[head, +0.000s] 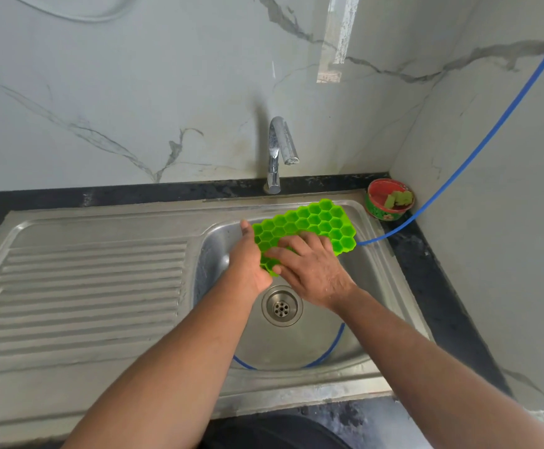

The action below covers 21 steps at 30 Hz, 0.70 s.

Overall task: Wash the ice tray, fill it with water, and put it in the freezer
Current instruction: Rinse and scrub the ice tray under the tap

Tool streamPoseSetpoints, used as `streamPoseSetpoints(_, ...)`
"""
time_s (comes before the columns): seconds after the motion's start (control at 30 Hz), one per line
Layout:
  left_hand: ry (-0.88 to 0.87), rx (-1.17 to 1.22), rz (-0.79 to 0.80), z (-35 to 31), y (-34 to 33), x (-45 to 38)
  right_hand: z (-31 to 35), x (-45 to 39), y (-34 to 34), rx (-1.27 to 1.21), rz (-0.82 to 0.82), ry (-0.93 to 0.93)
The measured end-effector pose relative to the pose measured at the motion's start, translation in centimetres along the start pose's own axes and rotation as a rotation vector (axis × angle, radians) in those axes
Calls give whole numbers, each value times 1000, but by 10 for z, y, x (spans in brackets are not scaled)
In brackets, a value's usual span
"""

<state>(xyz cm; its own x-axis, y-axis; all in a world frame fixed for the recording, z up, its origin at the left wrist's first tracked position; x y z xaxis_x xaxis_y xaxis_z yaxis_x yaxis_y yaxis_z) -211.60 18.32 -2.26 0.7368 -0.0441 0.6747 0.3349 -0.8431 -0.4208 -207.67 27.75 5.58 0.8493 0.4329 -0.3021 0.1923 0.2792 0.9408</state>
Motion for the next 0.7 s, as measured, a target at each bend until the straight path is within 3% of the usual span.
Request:
streamPoseSetpoints(0.1,-19,10,-28,-7,8,-12,-9,6,1,-107,-64,-70)
streamPoseSetpoints(0.23,-49,-12,-100,-12,20,-20,4,4,-21,-3,55,-69)
streamPoseSetpoints(0.37,-53,13,-87,-6,15,-16,-13,1,-14,57,25,-270)
streamPoseSetpoints(0.47,-48,21,-68,-2,10,-21,-5,0,-11,73,-28,-189)
streamPoseSetpoints(0.6,-75,23,-67,-6,6,-26,-16,0,-9,-66,-33,-286)
streamPoseSetpoints(0.7,-76,44,-63,-5,7,-31,-15,0,-13,-173,-10,-244)
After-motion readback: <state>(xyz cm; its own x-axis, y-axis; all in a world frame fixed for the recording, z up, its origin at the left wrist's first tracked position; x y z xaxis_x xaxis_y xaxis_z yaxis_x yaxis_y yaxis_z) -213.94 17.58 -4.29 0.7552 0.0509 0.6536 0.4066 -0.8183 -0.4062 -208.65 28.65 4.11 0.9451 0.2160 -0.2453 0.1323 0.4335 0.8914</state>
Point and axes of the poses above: each hand's wrist, its own x-axis away from the middle knuckle, its own y-axis out of the back of the hand, z = x × y, the point moved 8 cm from there along -x, towards the middle knuckle
